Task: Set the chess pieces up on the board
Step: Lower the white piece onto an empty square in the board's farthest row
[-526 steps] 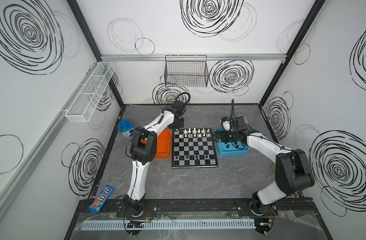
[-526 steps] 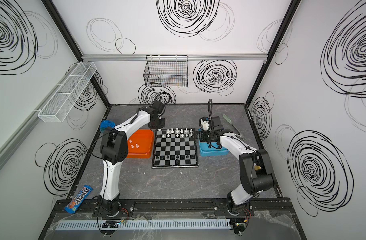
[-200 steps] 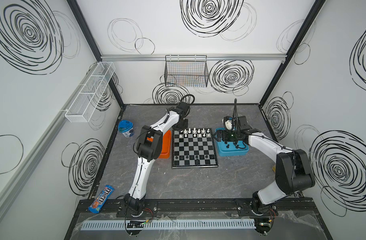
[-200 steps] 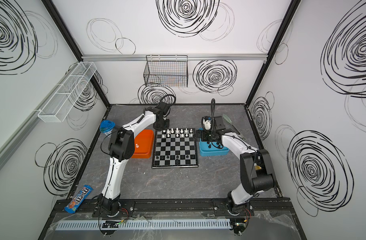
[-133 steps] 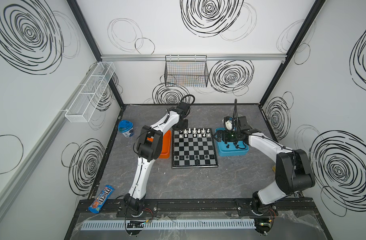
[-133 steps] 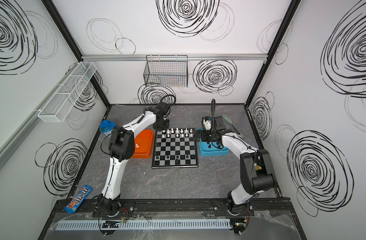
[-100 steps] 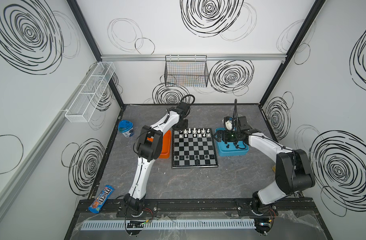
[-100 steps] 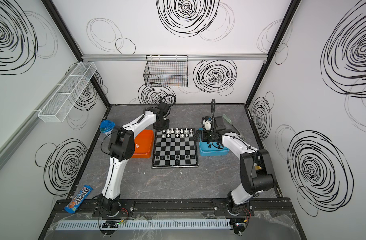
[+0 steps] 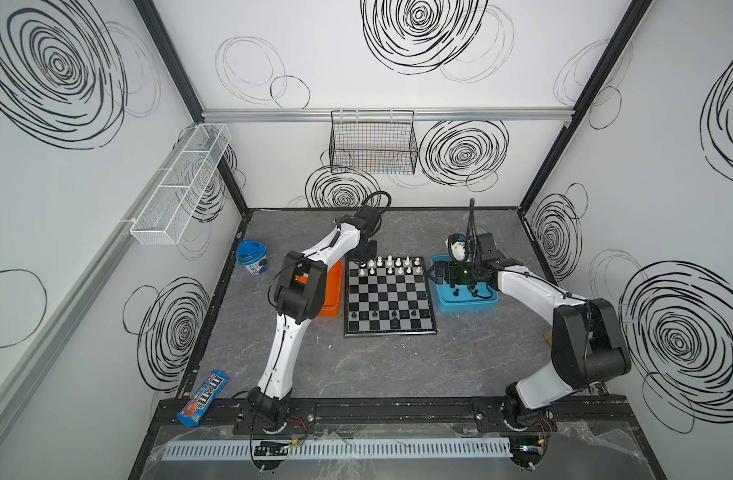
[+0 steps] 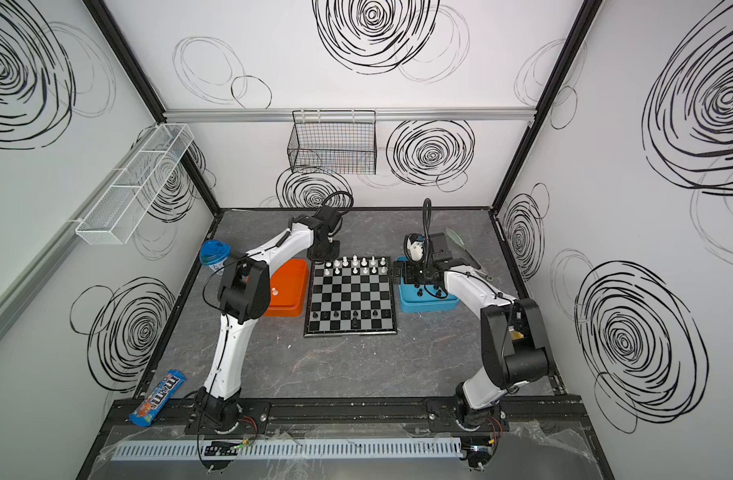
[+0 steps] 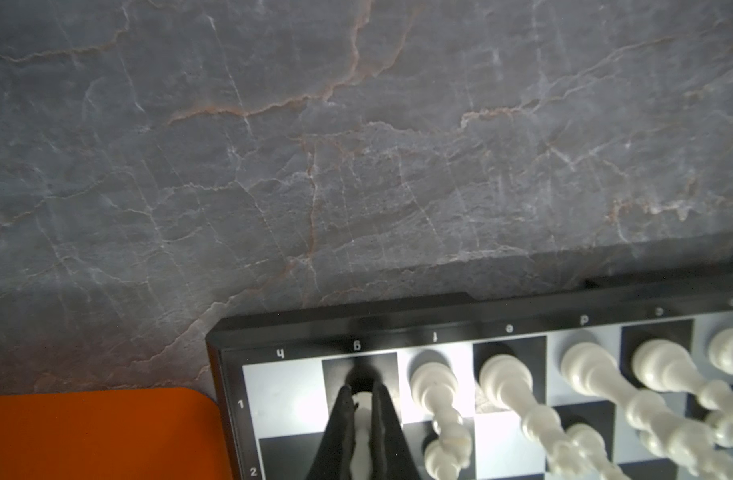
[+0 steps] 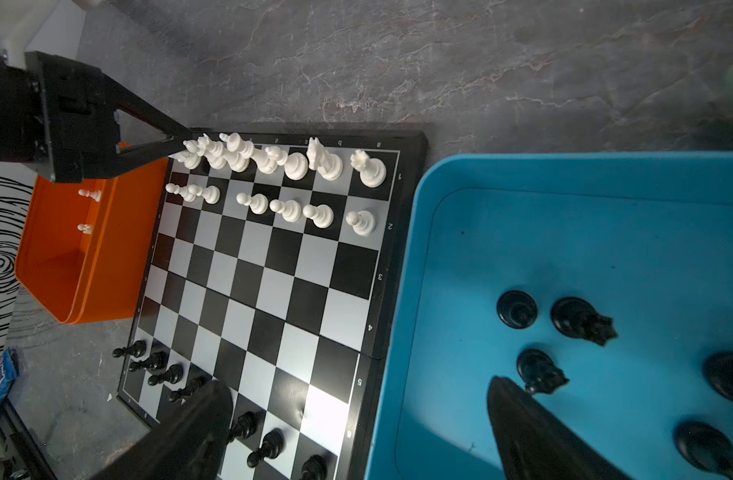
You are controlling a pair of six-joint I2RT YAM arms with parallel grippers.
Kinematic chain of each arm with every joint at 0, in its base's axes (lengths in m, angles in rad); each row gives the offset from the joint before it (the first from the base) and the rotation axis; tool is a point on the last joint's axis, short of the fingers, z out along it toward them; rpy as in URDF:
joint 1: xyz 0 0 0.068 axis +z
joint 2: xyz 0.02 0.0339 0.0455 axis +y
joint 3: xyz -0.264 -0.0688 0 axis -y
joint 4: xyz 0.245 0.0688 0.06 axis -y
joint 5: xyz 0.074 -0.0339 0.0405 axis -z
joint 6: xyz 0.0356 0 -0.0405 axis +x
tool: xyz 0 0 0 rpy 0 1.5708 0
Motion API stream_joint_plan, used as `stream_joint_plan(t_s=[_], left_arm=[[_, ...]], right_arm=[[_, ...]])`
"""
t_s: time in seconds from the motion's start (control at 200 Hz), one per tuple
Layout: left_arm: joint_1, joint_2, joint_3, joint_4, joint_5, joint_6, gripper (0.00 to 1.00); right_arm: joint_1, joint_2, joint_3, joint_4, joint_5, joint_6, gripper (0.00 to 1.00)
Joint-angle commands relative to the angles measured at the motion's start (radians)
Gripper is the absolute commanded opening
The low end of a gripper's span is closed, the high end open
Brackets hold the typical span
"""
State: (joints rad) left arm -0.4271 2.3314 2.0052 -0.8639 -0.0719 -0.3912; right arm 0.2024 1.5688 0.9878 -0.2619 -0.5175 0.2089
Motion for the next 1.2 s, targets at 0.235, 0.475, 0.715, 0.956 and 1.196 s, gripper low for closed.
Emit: stream_joint_plan(t_s=[0.235, 0.475, 0.715, 0.956, 1.196], left_arm=[[-0.008, 0.029, -0.019, 0.013, -0.002, 0.0, 0.0], [-0.008, 0.032, -0.019, 0.017, -0.017, -0.001, 0.0], [-0.009, 0.033, -0.018, 0.014, -0.022, 0.002, 0.02], [-0.015, 0.029, -0.025, 0.006, -0.034, 0.006, 0.09], [-0.018, 0.021, -0.032, 0.008, -0.028, 0.003, 0.15]], right_arm=[[-0.006, 0.002, -0.011, 0.014, -0.008, -0.013, 1.0], [-0.006, 0.002, -0.012, 0.017, -0.009, -0.013, 1.0], [-0.008, 0.004, -0.013, 0.018, -0.01, -0.013, 1.0], [-0.008, 0.006, -0.013, 0.018, -0.012, -0.013, 1.0], [-0.009, 0.002, -0.014, 0.018, -0.012, -0.013, 1.0]])
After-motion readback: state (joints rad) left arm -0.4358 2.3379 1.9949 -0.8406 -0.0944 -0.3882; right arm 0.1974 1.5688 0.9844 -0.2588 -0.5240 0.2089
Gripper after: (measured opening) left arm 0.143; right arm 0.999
